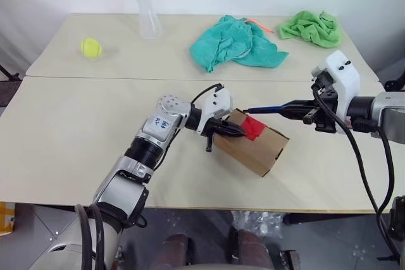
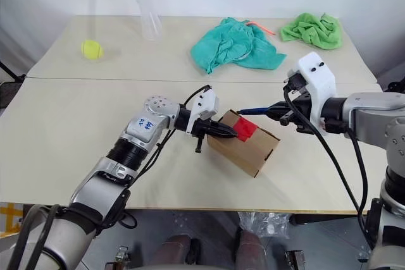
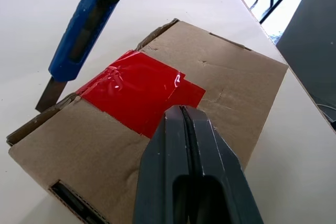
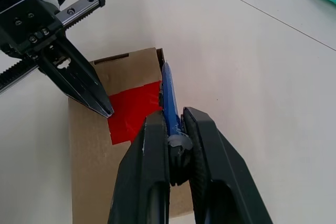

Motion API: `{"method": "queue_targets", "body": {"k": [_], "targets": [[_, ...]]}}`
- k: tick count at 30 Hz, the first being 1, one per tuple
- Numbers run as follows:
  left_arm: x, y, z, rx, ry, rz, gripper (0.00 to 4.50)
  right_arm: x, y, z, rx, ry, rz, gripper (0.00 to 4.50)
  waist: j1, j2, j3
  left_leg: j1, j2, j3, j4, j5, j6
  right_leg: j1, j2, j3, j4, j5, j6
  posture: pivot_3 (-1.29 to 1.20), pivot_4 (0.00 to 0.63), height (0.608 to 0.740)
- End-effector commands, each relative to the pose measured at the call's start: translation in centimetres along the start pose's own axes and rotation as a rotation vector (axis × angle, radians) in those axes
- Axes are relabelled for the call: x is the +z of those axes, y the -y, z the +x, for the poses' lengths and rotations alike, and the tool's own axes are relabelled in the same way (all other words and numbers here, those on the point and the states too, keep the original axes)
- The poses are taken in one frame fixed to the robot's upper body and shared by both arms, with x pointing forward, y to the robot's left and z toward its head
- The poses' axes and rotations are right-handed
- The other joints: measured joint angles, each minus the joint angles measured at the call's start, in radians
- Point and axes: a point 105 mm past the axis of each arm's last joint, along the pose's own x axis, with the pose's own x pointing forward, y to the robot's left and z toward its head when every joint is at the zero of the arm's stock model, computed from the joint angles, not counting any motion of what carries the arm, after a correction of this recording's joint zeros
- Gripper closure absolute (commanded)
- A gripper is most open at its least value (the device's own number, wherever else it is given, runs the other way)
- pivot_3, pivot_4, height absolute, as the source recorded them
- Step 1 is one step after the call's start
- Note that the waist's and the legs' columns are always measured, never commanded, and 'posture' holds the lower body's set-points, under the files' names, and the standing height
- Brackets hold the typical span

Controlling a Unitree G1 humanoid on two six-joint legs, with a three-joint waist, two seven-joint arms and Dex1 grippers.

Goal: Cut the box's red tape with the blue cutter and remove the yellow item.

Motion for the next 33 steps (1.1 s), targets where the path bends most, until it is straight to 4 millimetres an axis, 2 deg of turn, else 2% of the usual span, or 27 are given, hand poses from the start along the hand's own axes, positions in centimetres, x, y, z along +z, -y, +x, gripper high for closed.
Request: {"method": "queue_targets", "body": {"k": [1, 13, 24, 33], "targets": [[0.3, 0.1, 0.0, -0.004, 0.010, 0.021, 4.50, 0.4, -0.1, -0.2, 0.003, 0.024, -0.023, 4.36, 0.000, 0.000, 0.000, 0.000, 0.000, 0.000, 0.000, 0.000, 0.000, 0.000, 0.000, 0.000, 0.000, 0.000, 0.000, 0.00, 0.150, 0.740], [-0.2, 0.3, 0.1, 0.002, -0.010, 0.021, 4.50, -0.1, -0.4, -0.8, 0.009, -0.022, -0.049, 4.36, 0.000, 0.000, 0.000, 0.000, 0.000, 0.000, 0.000, 0.000, 0.000, 0.000, 0.000, 0.000, 0.000, 0.000, 0.000, 0.00, 0.150, 0.740], [-0.2, -0.1, 0.0, 0.020, -0.009, 0.022, 4.50, 2.3, -0.4, -1.2, 0.011, 0.056, -0.070, 4.36, 0.000, 0.000, 0.000, 0.000, 0.000, 0.000, 0.001, 0.000, 0.000, 0.000, 0.000, 0.000, 0.000, 0.000, 0.000, 0.00, 0.150, 0.740], [-0.2, -0.2, -0.1, 0.028, -0.011, 0.020, 4.50, 1.2, -0.6, -0.6, 0.031, 0.035, -0.049, 4.36, 0.000, 0.000, 0.000, 0.000, 0.000, 0.000, 0.001, 0.000, 0.000, 0.000, 0.000, 0.000, 0.000, 0.000, 0.000, 0.00, 0.150, 0.740]]}}
